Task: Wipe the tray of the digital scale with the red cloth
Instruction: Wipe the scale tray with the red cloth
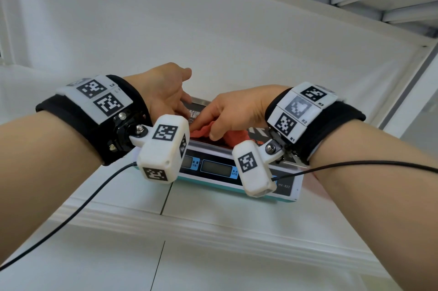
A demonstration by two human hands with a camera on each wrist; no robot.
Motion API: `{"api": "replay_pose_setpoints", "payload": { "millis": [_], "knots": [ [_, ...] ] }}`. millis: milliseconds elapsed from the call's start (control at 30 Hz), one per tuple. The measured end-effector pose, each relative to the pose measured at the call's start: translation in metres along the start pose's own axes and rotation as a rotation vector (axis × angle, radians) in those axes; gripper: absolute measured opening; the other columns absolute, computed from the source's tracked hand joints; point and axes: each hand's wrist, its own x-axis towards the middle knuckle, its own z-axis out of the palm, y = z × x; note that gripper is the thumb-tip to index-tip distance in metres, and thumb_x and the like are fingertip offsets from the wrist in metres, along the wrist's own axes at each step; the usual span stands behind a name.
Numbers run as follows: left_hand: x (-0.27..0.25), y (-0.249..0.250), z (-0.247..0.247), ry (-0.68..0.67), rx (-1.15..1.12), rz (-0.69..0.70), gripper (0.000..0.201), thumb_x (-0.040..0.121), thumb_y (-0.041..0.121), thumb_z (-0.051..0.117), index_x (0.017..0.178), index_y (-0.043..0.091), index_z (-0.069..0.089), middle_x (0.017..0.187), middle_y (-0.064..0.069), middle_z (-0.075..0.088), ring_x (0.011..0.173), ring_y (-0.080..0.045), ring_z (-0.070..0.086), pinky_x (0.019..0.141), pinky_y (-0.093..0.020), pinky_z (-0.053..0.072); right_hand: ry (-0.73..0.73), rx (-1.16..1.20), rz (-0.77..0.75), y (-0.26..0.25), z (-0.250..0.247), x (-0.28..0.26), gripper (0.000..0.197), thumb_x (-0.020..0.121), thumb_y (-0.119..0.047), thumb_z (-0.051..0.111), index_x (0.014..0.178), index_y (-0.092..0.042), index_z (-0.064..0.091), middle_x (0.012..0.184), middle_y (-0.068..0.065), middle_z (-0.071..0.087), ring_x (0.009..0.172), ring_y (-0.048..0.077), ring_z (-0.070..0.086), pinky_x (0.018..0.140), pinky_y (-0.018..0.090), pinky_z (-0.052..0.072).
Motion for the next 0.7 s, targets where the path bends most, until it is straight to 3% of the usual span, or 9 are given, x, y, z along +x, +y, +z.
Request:
{"api": "replay_pose_setpoints", "payload": {
  "millis": [100, 167, 233, 300, 367, 433, 500, 600, 700],
  "knots": [
    [-0.002, -0.001, 0.002, 0.021, 0.013, 0.004, 0.076, 0.098, 0.057, 0.027, 0.151, 0.003, 0.021, 0.154, -0.029, 0.02, 0.143, -0.041, 0.017, 0.11, -0.055, 0.021, -0.035, -0.019, 0.038, 0.006, -0.003, -0.005, 0.05, 0.088, -0.003, 0.059, 0.119, -0.041, 0.07, 0.121, 0.003, 0.071, 0.115, 0.034, 0.064, 0.099, 0.054, 0.052],
    [-0.005, -0.001, 0.005, 0.03, 0.008, 0.003, 0.075, 0.099, 0.056, 0.027, 0.151, 0.003, 0.021, 0.154, -0.029, 0.02, 0.142, -0.041, 0.02, 0.102, -0.053, 0.031, -0.057, 0.032, 0.065, 0.009, -0.004, -0.011, 0.043, 0.09, -0.007, 0.061, 0.12, -0.036, 0.071, 0.12, 0.005, 0.072, 0.115, 0.036, 0.064, 0.101, 0.055, 0.051],
    [-0.008, -0.001, 0.007, 0.044, 0.009, 0.005, 0.075, 0.099, 0.056, 0.028, 0.151, 0.003, 0.021, 0.154, -0.03, 0.02, 0.141, -0.041, 0.023, 0.087, -0.051, 0.039, -0.075, 0.126, 0.086, 0.014, -0.004, -0.013, 0.028, 0.094, -0.024, 0.064, 0.121, -0.026, 0.072, 0.115, 0.001, 0.074, 0.11, 0.031, 0.067, 0.106, 0.05, 0.048],
    [-0.009, -0.001, 0.01, 0.055, 0.014, 0.005, 0.074, 0.099, 0.056, 0.028, 0.151, 0.003, 0.021, 0.154, -0.03, 0.02, 0.141, -0.041, 0.023, 0.081, -0.05, 0.039, -0.057, 0.222, 0.11, 0.02, -0.001, -0.012, 0.036, 0.095, -0.044, 0.06, 0.117, -0.019, 0.074, 0.112, -0.002, 0.076, 0.113, 0.024, 0.067, 0.11, 0.05, 0.044],
    [-0.01, -0.001, 0.013, 0.062, 0.024, 0.005, 0.074, 0.099, 0.056, 0.028, 0.151, 0.003, 0.022, 0.154, -0.03, 0.02, 0.141, -0.041, 0.022, 0.077, -0.049, 0.038, 0.039, 0.232, 0.12, 0.025, 0.002, -0.008, 0.039, 0.091, -0.053, 0.06, 0.107, -0.022, 0.077, 0.11, 0.001, 0.077, 0.115, 0.029, 0.067, 0.107, 0.053, 0.047],
    [-0.009, -0.002, 0.016, 0.071, 0.025, 0.012, 0.073, 0.099, 0.055, 0.029, 0.151, 0.004, 0.024, 0.154, -0.029, 0.021, 0.141, -0.04, 0.022, 0.073, -0.048, 0.038, 0.114, 0.173, 0.094, 0.029, 0.004, -0.005, 0.028, 0.089, -0.052, 0.065, 0.096, -0.029, 0.078, 0.102, 0.0, 0.078, 0.106, 0.026, 0.07, 0.101, 0.047, 0.052],
    [-0.005, -0.001, 0.019, 0.083, 0.026, 0.021, 0.072, 0.098, 0.055, 0.03, 0.149, 0.004, 0.028, 0.153, -0.029, 0.024, 0.14, -0.04, 0.026, 0.068, -0.046, 0.041, 0.13, 0.131, 0.07, 0.03, 0.007, -0.006, 0.007, 0.09, -0.037, 0.069, 0.092, -0.037, 0.076, 0.097, -0.009, 0.075, 0.099, 0.016, 0.069, 0.098, 0.039, 0.054],
    [0.003, -0.002, 0.023, 0.054, 0.02, 0.025, 0.073, 0.097, 0.057, 0.031, 0.147, 0.005, 0.029, 0.152, -0.03, 0.025, 0.14, -0.041, 0.025, 0.09, -0.051, 0.038, 0.095, 0.093, 0.06, 0.032, 0.008, -0.008, 0.021, 0.085, -0.029, 0.074, 0.096, -0.048, 0.072, 0.104, -0.016, 0.07, 0.105, 0.011, 0.064, 0.099, 0.039, 0.051],
    [0.009, -0.003, 0.027, -0.019, -0.002, 0.016, 0.075, 0.096, 0.058, 0.031, 0.148, 0.004, 0.027, 0.151, -0.031, 0.026, 0.14, -0.044, 0.025, 0.107, -0.056, 0.029, 0.089, 0.071, 0.06, 0.032, 0.01, -0.01, 0.024, 0.083, -0.032, 0.077, 0.098, -0.049, 0.069, 0.105, -0.02, 0.066, 0.102, 0.007, 0.06, 0.094, 0.034, 0.05]
  ]
}}
